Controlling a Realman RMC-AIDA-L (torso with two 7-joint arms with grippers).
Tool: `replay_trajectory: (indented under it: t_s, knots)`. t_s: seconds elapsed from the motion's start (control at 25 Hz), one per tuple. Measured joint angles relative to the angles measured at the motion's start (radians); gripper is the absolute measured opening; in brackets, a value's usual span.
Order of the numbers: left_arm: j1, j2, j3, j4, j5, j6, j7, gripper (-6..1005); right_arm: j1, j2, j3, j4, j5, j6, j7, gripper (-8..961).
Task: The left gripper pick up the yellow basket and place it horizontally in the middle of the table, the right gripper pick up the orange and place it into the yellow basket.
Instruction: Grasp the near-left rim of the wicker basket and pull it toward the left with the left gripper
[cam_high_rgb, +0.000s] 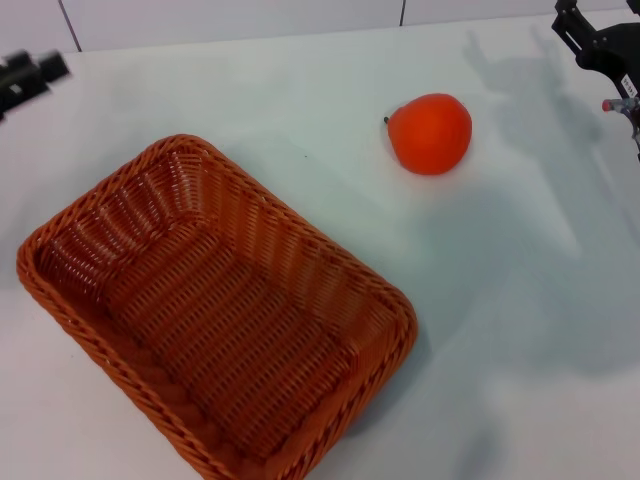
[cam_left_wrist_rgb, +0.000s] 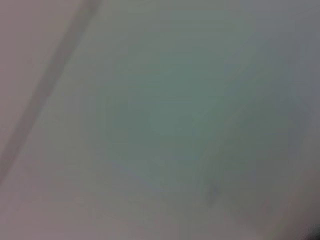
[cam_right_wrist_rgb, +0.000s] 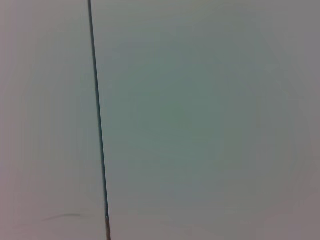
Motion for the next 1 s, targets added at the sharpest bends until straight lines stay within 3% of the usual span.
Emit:
replay_trajectory:
  t_s: [0.16, 0.32, 0.64, 1.0]
  knots:
    - [-0.058, 0.038, 0.002, 0.052, 0.208, 0.080, -0.106, 680, 0.004, 0.000, -0.001, 0.002, 0.000, 0.000, 0.000, 936]
    - [-0.093, 0.048, 0.009, 0.115, 0.356, 0.136, -0.162, 678, 0.007, 0.000, -0.002, 0.004, 0.000, 0.000, 0.000, 935]
    - [-0.148, 0.037, 0.064, 0.170, 0.532, 0.150, -0.193, 675, 0.007, 0.000, -0.004, 0.005, 0.000, 0.000, 0.000, 932]
    - [-0.169, -0.032, 0.093, 0.228, 0.674, 0.097, -0.191, 671, 0.007, 0.000, -0.013, 0.006, 0.000, 0.000, 0.000, 929]
